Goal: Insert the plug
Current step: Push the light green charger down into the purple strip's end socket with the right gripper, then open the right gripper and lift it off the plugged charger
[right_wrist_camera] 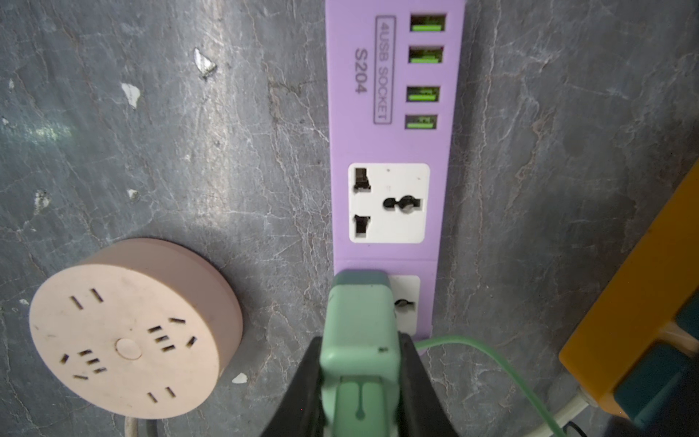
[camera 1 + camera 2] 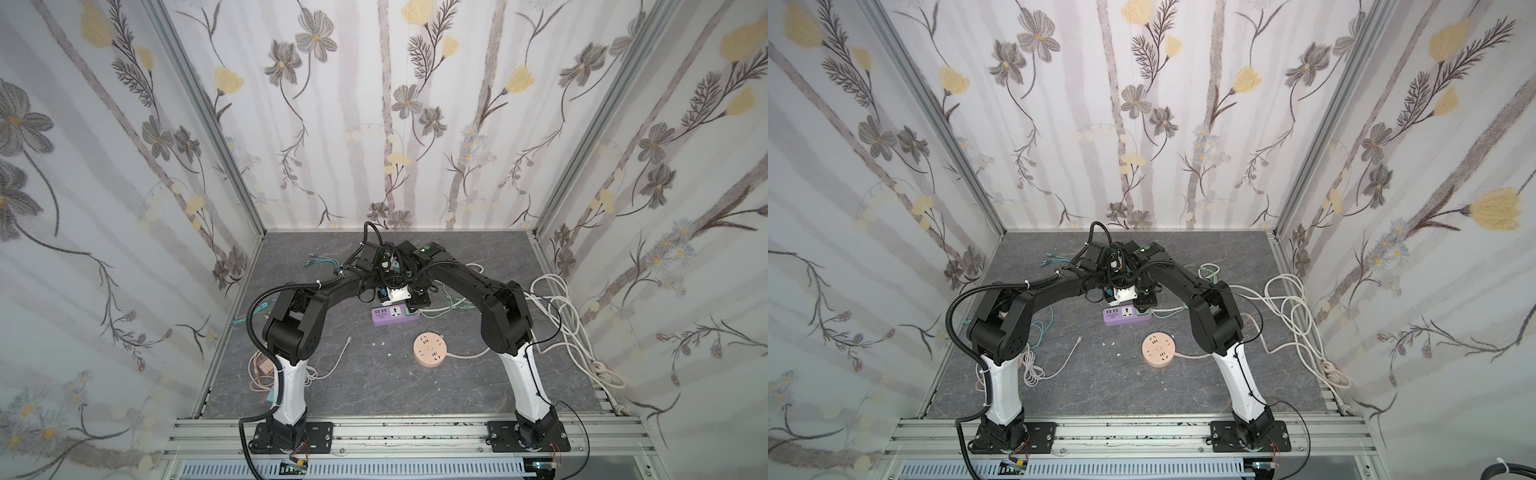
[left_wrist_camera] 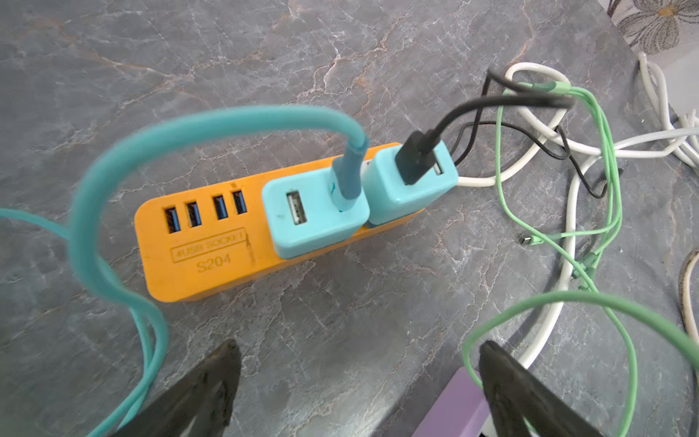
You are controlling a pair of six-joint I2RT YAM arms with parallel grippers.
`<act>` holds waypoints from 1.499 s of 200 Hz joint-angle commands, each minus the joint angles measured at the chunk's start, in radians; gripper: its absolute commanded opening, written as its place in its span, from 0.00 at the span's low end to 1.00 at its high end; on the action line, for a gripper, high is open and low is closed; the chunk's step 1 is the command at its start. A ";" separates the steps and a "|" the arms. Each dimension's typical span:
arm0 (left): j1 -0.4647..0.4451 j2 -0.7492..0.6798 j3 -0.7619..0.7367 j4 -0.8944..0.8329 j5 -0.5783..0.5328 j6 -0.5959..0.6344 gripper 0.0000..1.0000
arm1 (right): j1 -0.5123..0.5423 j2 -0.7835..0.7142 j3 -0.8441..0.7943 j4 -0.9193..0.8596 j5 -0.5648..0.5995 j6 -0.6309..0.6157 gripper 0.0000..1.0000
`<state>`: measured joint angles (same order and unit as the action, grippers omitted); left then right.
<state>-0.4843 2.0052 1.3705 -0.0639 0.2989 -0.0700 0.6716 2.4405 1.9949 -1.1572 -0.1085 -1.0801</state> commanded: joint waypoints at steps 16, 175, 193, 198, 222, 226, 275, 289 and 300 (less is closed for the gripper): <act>-0.004 -0.008 0.008 0.018 0.081 0.009 1.00 | -0.005 0.028 -0.025 -0.053 0.052 0.081 0.27; -0.003 0.003 0.036 -0.025 0.117 0.039 0.99 | -0.170 -0.412 -0.665 0.644 0.097 0.150 0.99; -0.003 -0.003 0.036 -0.039 0.109 0.047 0.99 | -0.174 -0.402 -0.662 0.703 0.069 0.131 0.99; -0.003 -0.006 0.032 -0.043 0.102 0.050 1.00 | -0.179 -0.396 -0.655 0.707 0.057 0.124 0.98; 0.001 -0.018 0.007 -0.044 0.089 0.053 1.00 | -0.186 -0.361 -0.657 0.764 0.020 0.058 0.91; 0.001 -0.017 0.004 -0.043 0.090 0.052 1.00 | -0.186 -0.354 -0.657 0.772 0.022 0.049 0.88; 0.007 -0.037 -0.009 -0.060 0.076 0.059 1.00 | -0.204 -0.385 -0.689 0.851 -0.002 0.035 0.11; 0.009 -0.050 -0.022 -0.071 0.068 0.068 1.00 | -0.225 -0.470 -0.739 0.898 -0.018 0.078 0.04; 0.009 -0.064 -0.040 -0.075 0.064 0.076 1.00 | -0.256 -0.547 -0.785 0.941 -0.019 0.122 0.00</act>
<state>-0.4789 1.9686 1.3548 -0.1173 0.3801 -0.0170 0.4549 2.0193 1.2678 -0.3531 -0.0853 -1.0355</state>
